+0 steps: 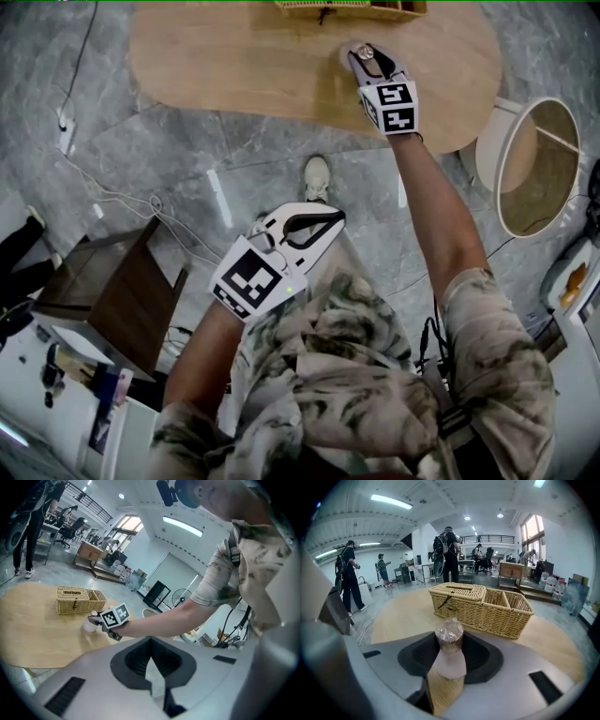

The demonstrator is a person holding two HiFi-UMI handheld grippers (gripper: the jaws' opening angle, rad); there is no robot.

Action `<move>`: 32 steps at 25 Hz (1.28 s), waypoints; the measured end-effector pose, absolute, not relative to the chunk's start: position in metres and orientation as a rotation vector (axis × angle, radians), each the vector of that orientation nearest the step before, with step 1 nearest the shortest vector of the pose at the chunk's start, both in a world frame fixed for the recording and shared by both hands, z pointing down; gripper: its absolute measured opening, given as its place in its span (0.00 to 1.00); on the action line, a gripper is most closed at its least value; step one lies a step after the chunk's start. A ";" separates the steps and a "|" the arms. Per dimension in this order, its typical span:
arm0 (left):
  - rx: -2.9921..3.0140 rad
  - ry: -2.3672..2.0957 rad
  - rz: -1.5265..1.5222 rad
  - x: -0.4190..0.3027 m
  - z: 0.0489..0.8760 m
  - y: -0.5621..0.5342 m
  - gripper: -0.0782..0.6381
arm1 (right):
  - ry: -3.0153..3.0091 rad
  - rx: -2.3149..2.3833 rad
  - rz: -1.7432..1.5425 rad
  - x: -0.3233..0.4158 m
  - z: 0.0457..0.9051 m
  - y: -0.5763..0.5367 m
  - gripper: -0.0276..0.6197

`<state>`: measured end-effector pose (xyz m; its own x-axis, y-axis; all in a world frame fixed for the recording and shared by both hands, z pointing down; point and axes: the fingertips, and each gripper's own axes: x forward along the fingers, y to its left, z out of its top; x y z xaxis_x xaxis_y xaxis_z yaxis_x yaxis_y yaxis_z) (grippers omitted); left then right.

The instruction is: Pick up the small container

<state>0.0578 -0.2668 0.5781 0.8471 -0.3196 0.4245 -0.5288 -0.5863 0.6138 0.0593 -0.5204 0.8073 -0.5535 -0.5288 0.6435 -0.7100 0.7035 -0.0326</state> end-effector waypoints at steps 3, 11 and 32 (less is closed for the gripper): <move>2.246 -0.620 0.342 0.052 0.576 -0.265 0.14 | -2.279 0.941 0.406 0.058 0.807 -0.519 0.29; 2.265 -0.643 0.321 0.034 0.562 -0.252 0.14 | -2.278 0.935 0.408 0.051 0.785 -0.504 0.29; 2.365 -0.633 0.291 0.004 0.475 -0.163 0.14 | -2.366 0.975 0.380 0.018 0.623 -0.423 0.29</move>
<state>0.0039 -0.1627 0.4748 0.8580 -0.3646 0.3619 -0.5121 -0.6629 0.5462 0.0182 -0.4233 0.6235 -0.5873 -0.5605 0.5839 -0.7151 0.6972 -0.0500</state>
